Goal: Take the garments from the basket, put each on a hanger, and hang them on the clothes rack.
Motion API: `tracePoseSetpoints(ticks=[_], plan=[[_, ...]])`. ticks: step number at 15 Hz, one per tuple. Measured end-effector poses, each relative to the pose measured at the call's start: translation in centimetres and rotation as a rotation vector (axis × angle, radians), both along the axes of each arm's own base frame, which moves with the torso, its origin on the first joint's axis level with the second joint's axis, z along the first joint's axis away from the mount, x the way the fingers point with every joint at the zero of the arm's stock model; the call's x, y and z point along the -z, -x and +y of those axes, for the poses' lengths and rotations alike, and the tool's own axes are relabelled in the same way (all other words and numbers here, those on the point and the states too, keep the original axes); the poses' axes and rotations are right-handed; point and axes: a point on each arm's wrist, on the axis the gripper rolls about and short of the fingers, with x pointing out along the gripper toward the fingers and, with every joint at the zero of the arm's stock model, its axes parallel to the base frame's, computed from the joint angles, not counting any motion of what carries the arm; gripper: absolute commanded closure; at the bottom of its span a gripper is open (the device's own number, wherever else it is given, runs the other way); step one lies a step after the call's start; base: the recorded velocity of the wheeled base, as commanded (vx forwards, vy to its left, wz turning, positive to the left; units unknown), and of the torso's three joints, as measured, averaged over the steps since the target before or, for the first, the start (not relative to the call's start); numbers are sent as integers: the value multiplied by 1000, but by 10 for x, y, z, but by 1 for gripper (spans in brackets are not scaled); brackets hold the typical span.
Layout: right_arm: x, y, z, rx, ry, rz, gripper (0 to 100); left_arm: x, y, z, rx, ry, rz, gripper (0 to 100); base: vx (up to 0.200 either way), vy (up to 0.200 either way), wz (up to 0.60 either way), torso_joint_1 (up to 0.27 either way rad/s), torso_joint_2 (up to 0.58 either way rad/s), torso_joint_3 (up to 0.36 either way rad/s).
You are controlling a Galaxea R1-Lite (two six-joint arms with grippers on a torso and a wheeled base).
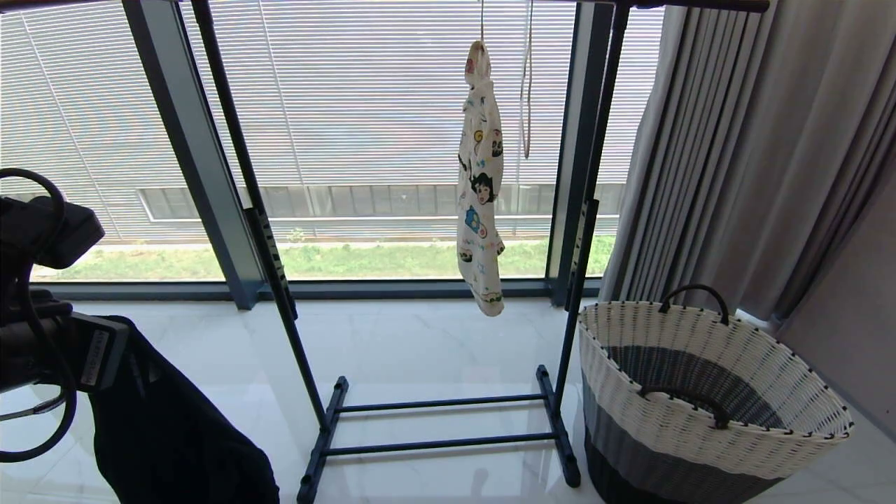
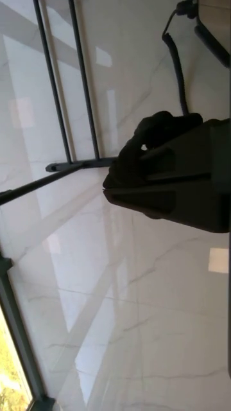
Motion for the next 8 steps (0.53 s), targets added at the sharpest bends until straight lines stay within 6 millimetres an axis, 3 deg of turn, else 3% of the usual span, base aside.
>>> tracePoseSetpoints(ticks=[4,8], plan=[[-3,0,0,-1,-10,-30,0,1,7,1,-3,-2,-9,100,0,0,0,45,-224,-226],[-3,0,0,0,-12,-34,0,2,11,0,2,-2,-10,100,0,0,0,172,-509,-293]])
